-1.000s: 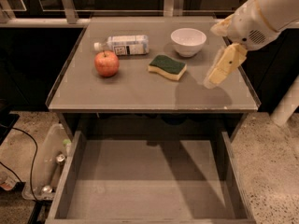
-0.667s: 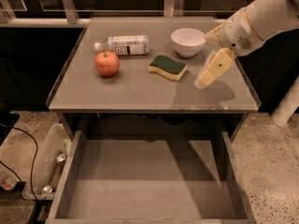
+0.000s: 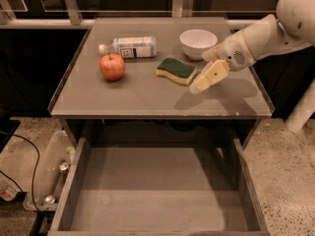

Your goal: Place sponge into top drawer

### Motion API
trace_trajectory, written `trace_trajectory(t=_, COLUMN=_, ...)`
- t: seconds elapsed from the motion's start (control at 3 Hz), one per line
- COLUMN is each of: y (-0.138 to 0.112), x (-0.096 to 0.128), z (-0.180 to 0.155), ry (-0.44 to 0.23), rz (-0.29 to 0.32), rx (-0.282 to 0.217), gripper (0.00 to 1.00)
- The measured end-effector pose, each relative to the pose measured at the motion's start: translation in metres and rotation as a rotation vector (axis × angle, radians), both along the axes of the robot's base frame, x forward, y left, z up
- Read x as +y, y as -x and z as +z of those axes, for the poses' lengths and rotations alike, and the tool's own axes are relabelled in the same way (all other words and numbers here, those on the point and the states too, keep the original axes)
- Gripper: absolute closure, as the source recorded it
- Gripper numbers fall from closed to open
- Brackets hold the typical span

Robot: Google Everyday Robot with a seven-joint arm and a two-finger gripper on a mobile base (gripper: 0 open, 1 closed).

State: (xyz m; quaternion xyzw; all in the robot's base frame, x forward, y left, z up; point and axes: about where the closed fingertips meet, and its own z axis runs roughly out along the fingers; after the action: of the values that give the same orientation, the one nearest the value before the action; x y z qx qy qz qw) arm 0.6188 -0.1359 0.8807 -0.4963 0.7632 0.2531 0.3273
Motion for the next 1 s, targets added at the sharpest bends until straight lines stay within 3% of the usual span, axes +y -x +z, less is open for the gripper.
trace_trajectory(t=0.33, y=-0.012, x=0.006, z=-0.019, ry=-0.054, rz=-0.031, rx=0.046, gripper=0.0)
trace_trajectory(t=0.67, y=-0.024, x=0.011, z=-0.033, ry=-0.053, rz=-0.058, rx=0.054, gripper=0.0)
trace_trajectory(t=1.0, y=-0.037, x=0.018, z=-0.038, ry=0.002, rz=-0.077, rx=0.016, gripper=0.0)
